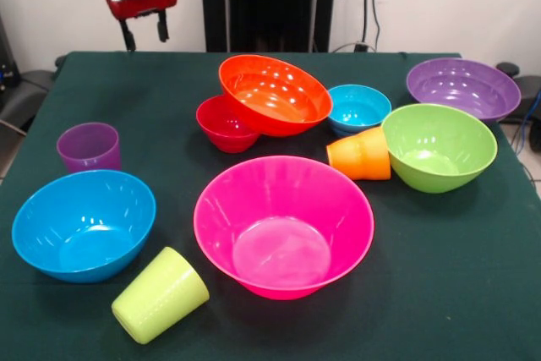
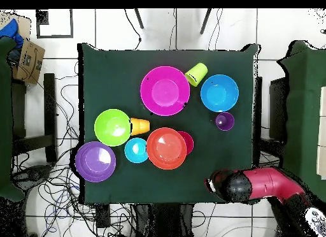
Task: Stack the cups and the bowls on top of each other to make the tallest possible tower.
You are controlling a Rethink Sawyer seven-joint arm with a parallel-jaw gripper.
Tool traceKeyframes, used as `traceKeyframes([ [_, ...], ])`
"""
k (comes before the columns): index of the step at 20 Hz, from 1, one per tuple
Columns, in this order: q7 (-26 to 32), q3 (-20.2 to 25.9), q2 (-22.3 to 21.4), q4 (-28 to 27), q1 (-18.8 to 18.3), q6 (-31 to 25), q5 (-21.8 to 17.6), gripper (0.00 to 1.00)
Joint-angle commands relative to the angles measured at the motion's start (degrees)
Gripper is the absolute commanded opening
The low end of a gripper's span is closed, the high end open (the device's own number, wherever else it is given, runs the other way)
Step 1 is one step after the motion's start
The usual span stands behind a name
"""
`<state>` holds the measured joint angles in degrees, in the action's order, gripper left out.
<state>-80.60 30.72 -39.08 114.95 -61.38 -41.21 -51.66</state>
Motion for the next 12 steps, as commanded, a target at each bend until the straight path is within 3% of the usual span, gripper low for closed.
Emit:
traceKeyframes([
  [1, -1.9, 0.3, 4.5, -9.6, 7.6, 0.6, -1.8, 1.00],
  [6, -2.2, 0.4, 7.6, -12.7, 9.8, 1.2, 0.1, 1.00],
  [12, -3.9, -0.4, 13.3, -17.4, 12.5, 5.4, -0.7, 1.00],
])
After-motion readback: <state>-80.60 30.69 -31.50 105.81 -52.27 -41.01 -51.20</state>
